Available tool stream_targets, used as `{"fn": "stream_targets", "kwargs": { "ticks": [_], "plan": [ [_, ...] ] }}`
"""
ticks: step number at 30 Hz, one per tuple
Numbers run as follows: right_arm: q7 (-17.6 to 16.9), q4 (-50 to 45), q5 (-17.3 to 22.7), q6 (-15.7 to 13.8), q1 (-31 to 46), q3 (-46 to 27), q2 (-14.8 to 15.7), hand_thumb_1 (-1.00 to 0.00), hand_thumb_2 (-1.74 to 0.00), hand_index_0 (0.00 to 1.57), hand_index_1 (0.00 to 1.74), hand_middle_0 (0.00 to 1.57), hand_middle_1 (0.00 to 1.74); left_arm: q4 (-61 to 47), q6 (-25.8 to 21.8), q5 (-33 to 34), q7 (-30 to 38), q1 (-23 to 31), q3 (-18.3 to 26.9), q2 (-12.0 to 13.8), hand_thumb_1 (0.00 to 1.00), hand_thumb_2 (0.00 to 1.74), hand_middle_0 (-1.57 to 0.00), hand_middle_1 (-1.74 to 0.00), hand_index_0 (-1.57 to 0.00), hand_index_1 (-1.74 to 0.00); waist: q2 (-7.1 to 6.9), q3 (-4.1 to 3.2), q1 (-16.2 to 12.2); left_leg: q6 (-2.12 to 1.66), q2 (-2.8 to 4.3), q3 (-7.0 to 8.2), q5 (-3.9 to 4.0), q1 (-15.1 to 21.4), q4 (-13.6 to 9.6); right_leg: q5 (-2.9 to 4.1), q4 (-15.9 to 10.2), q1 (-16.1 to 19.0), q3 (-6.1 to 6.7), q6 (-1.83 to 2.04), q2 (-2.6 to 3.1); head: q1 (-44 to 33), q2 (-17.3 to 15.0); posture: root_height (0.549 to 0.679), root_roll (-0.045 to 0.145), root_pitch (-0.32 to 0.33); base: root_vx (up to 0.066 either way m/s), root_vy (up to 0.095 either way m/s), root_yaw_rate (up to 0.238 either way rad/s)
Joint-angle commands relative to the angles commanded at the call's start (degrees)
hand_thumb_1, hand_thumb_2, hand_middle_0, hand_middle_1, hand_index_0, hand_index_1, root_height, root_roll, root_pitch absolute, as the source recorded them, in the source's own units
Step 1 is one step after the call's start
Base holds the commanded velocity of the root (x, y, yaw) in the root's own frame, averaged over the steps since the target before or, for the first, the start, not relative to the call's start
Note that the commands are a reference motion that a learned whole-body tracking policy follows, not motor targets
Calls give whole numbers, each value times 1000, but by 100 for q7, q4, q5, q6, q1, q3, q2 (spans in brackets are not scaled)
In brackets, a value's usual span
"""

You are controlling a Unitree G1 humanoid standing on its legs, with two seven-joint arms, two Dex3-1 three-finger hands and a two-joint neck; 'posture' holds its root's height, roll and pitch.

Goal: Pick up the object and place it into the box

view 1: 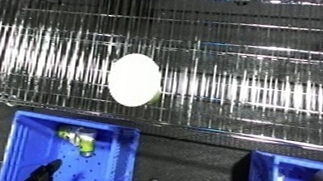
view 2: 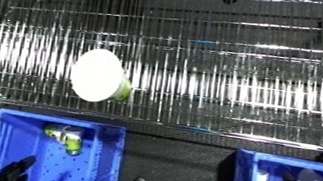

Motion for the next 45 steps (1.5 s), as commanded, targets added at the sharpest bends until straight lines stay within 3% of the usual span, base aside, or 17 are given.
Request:
{"fn": "stream_targets", "kwargs": {
  "ticks": [7, 15, 18, 23, 26, 30, 37, 45],
  "plan": [
    [47, 387, 99, -49, 32, 71, 171, 0, 0, 0, 0, 0, 0, -150, -197, -52, -81, 3, -31, 68, 0, 0, 0, 0, 0, 0, -91, 0, 141, 33, 4, -54, -60, -72, 87, -66, 130, -3, -82, -12, -22, -281, -84, 650, 42, 85, 24, -3, 49],
    [109, 570, 256, -138, 215, 45, 256, 0, 0, 0, 0, 0, 0, -1109, -377, 88, -414, 57, -270, 193, 0, 0, 0, 0, 0, 0, -162, 0, 308, 20, 5, -130, -43, -107, -23, -54, 122, -1, -201, 40, -88, -202, -92, 651, 35, 93, 11, -11, 107],
    [120, 568, 355, -207, 333, 5, 223, 0, 0, 0, 0, 0, 0, -1813, -468, 131, -606, 162, -467, 402, 0, 0, 0, 0, 0, 0, -143, 0, 379, 17, -1, -163, -29, -117, -91, -20, 79, 1, -260, 70, -132, -20, -121, 652, 33, 98, 4, -26, 141],
    [155, 618, 533, -184, 520, -84, 92, 0, 0, 0, 0, 0, 0, -3238, -737, -123, -583, 173, -669, 1034, 0, 0, 0, 0, 0, 0, -80, 0, 468, 31, -43, -219, -60, -183, -80, -4, 100, -44, -313, 96, -189, 393, -186, 652, 32, 105, -9, 2, 101],
    [234, 734, 642, -204, 645, -164, 20, 0, 0, 0, 0, 0, 0, -4169, -844, -394, -486, 125, -603, 1345, 0, 0, 0, 0, 0, 0, -40, 0, 530, 37, -82, -246, -83, -206, -77, 8, 90, -45, -347, 108, -224, 621, -244, 652, 33, 109, -6, -4, 130],
    [346, 913, 800, -269, 807, -296, 12, 0, 0, 0, 0, 0, 0, -5141, -997, -664, -383, 70, -392, 1551, 0, 0, 0, 0, 0, 0, -34, 0, 641, 36, -132, -297, -90, -226, -109, 36, 63, -38, -419, 128, -265, 972, -320, 653, 34, 113, 1, -47, 157],
    [485, 1122, 1080, -321, 1004, -459, 124, 0, 0, 0, 0, 0, 0, -6207, -1456, -853, 41, 207, 156, 1501, 0, 0, 0, 0, 0, 0, -124, 0, 818, 22, -187, -410, -81, -218, -167, 60, 18, 12, -526, 127, -281, 1236, -399, 655, 33, 115, 14, -68, 107],
    [598, 1234, 1170, -363, 1068, -498, 312, 0, 0, 0, 0, 0, 0, -6110, -1604, -94, 955, 47, 547, 1232, 0, 0, 0, 0, 0, 0, -316, 0, 835, 24, -178, -438, -101, -211, -139, 77, 9, 45, -537, 121, -235, 1131, -439, 655, 29, 110, 20, -49, -6]
  ]
}}
